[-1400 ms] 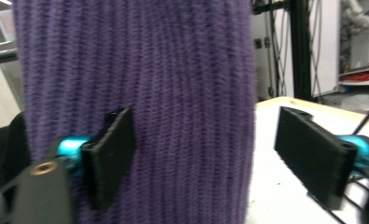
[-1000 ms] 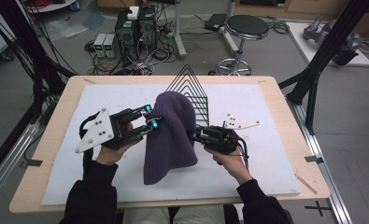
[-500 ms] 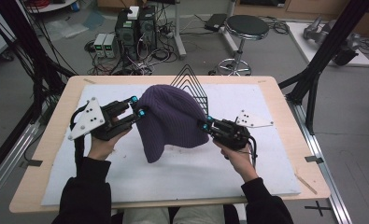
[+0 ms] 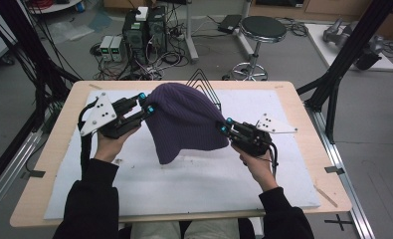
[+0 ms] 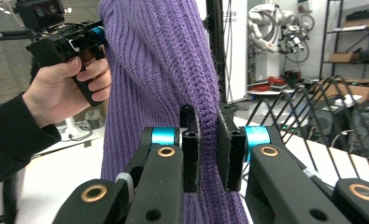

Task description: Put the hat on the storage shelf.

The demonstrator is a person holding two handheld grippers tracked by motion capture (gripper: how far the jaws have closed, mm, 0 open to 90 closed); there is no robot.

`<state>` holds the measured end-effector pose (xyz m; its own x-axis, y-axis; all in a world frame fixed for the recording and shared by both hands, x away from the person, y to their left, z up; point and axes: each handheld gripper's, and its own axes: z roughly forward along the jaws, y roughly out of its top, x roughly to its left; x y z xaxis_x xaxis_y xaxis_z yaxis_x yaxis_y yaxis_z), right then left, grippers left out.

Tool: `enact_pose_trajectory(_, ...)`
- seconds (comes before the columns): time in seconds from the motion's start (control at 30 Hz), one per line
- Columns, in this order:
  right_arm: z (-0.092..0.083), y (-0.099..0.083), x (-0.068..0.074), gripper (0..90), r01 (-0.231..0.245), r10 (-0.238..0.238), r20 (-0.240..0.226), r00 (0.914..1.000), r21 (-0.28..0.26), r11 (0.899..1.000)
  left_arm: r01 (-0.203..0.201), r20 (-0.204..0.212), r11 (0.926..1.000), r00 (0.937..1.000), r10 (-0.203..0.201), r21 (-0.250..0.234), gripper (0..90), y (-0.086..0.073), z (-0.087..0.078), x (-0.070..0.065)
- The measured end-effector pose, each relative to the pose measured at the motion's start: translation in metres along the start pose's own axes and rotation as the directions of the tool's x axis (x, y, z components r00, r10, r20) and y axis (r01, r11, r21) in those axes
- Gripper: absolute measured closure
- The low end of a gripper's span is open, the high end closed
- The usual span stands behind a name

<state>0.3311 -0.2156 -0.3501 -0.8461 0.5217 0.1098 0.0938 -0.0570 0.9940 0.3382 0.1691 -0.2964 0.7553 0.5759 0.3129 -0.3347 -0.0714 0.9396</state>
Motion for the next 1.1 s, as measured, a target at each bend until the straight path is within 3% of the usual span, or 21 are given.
enact_pose_trajectory(0.13, 0.003, 0.01, -0.004, 82.2, 0.014, -0.013, 0.03, 0.9995, -0.007, 1.0, -0.031, -0.015, 0.9995, 0.9994, 0.03, -0.008, 78.1, 0.003, 0.008, 0.008)
enact_pose_trajectory(0.57, 0.017, 0.045, -0.011, 82.2, 0.044, -0.042, 0.101, 0.994, -0.01, 0.999, -0.025, -0.055, 0.9996, 0.9982, 0.024, -0.016, 78.2, 0.024, 0.028, 0.035)
enact_pose_trajectory(0.83, 0.029, 0.063, -0.015, 81.8, 0.038, -0.032, 0.124, 0.9918, -0.045, 0.998, -0.051, -0.108, 0.9987, 0.9929, 0.05, -0.006, 78.1, 0.036, 0.038, 0.051)
enact_pose_trajectory(1.1, 0.037, 0.08, -0.02, 81.8, 0.05, -0.037, 0.159, 0.9865, -0.077, 0.996, -0.068, -0.128, 0.9974, 0.9896, 0.065, -0.024, 78.1, 0.052, 0.048, 0.062)
